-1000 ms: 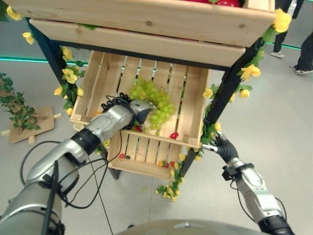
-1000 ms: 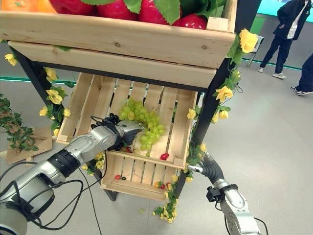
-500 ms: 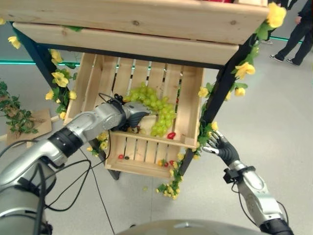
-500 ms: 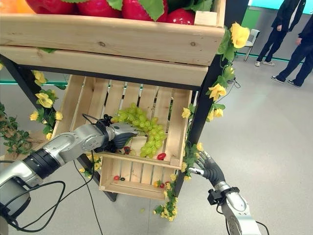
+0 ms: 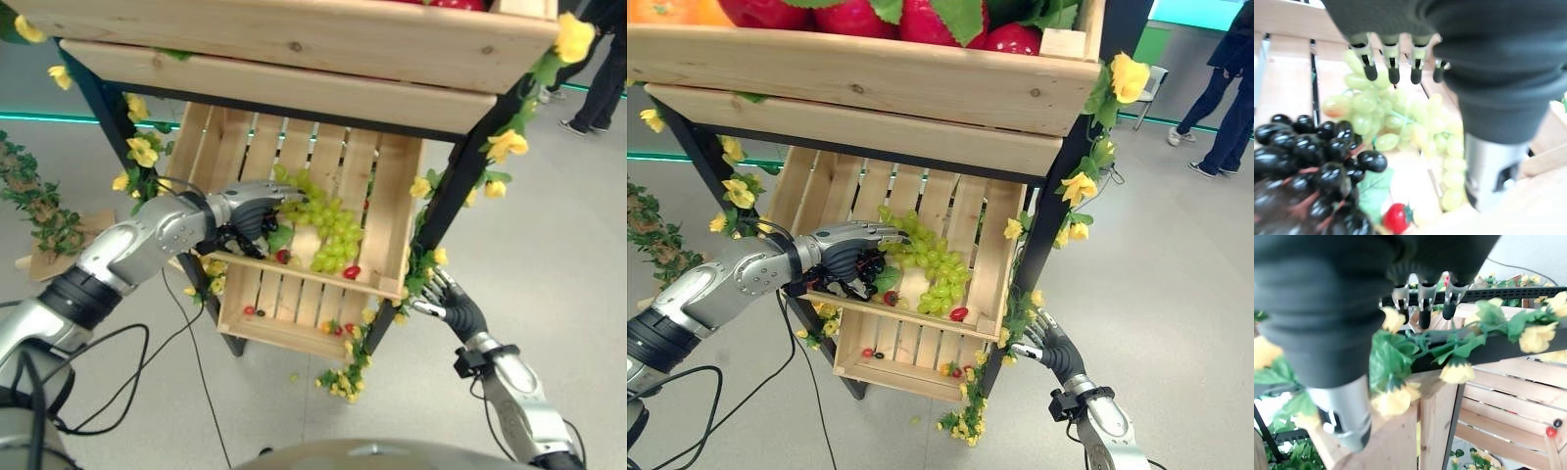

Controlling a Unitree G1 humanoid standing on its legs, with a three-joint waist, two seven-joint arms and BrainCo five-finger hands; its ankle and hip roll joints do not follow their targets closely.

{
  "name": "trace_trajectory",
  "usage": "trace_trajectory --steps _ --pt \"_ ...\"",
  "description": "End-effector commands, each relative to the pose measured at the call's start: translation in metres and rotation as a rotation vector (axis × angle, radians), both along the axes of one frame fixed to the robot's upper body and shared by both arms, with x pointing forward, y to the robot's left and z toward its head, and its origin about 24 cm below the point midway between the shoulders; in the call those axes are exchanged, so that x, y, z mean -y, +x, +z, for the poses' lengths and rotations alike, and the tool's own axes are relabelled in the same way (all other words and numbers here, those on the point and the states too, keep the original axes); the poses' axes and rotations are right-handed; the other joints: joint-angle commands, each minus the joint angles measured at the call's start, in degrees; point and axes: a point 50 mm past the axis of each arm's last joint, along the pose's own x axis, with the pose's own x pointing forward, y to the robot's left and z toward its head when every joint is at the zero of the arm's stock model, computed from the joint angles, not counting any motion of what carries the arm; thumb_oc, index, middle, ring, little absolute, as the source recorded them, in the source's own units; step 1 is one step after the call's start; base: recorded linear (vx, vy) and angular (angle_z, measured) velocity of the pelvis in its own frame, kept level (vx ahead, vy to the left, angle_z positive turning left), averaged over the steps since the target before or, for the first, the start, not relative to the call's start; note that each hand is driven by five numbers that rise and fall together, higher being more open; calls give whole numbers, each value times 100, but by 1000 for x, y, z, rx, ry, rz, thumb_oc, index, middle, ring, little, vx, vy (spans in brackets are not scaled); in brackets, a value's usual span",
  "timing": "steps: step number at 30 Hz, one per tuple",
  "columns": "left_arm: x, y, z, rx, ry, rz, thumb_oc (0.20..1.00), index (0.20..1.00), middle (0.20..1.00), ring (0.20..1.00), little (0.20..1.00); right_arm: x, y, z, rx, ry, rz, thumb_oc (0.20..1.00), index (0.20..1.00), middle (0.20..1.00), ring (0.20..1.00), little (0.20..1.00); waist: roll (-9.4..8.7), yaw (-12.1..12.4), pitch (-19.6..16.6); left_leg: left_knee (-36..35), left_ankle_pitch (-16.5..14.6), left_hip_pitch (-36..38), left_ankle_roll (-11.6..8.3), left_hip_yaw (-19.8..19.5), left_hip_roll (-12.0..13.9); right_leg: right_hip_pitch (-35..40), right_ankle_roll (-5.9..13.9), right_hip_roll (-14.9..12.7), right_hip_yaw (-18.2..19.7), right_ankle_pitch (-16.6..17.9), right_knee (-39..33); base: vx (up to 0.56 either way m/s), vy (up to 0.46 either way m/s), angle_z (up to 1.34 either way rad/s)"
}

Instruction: Pick up the fruits from the basket on one side to the basket on the other side

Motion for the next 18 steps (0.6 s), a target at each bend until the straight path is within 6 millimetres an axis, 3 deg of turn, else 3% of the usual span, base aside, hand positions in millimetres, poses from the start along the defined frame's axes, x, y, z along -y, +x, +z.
trace_trajectory --steps 1,9,12,13,14,15,17,18 --pt "-6 5 32 138 -103 34 1000 1000 1000 1000 1000 10 12 33 184 7 -43 1000 1000 1000 1000 1000 33 92 2 277 -778 287 39 79 7 -83 436 -107 -148 -503 489 0 0 0" --pt "-40 -16 34 123 -529 131 1000 1000 1000 1000 1000 16 13 40 225 20 -98 1000 1000 1000 1000 1000 50 158 -1 294 -778 300 47 80 7 -66 386 -112 -111 -503 478 2 2 -1" --pt "-57 -31 14 23 -813 192 1000 1000 1000 1000 1000 19 13 43 248 35 -126 1000 1000 1000 1000 1000 50 201 6 311 -784 304 54 86 5 -60 355 -114 -100 -499 469 0 0 0" --pt "-57 -32 14 22 -816 194 1000 1000 1000 1000 1000 19 13 43 247 33 -123 1000 1000 1000 1000 1000 61 189 1 312 -786 306 54 89 6 -59 355 -113 -97 -499 469 0 0 0" --pt "-61 -37 -4 -28 -990 233 1000 1000 1000 1000 1000 18 14 45 260 41 -130 1000 1000 1000 1000 1000 46 203 14 324 -785 301 58 89 1 -58 337 -115 -90 -495 458 0 0 0" --pt "-62 -38 -4 -29 -993 234 1000 1000 1000 1000 1000 18 14 45 259 39 -129 1000 1000 1000 1000 1000 58 196 9 325 -788 302 59 91 2 -57 337 -114 -88 -496 459 0 0 0" --pt "-66 -45 -28 -148 -1257 261 1000 1000 1000 1000 1000 17 15 47 273 48 -134 1000 1000 1000 1000 1000 59 207 32 350 -791 297 66 93 -2 -54 320 -117 -68 -496 460 0 0 0" --pt "-67 -53 -51 -207 -1446 311 1000 1000 1000 1000 1000 17 15 49 287 58 -141 1000 1000 1000 1000 1000 43 225 38 356 -787 277 75 93 -9 -65 303 -121 -59 -493 450 0 0 0"
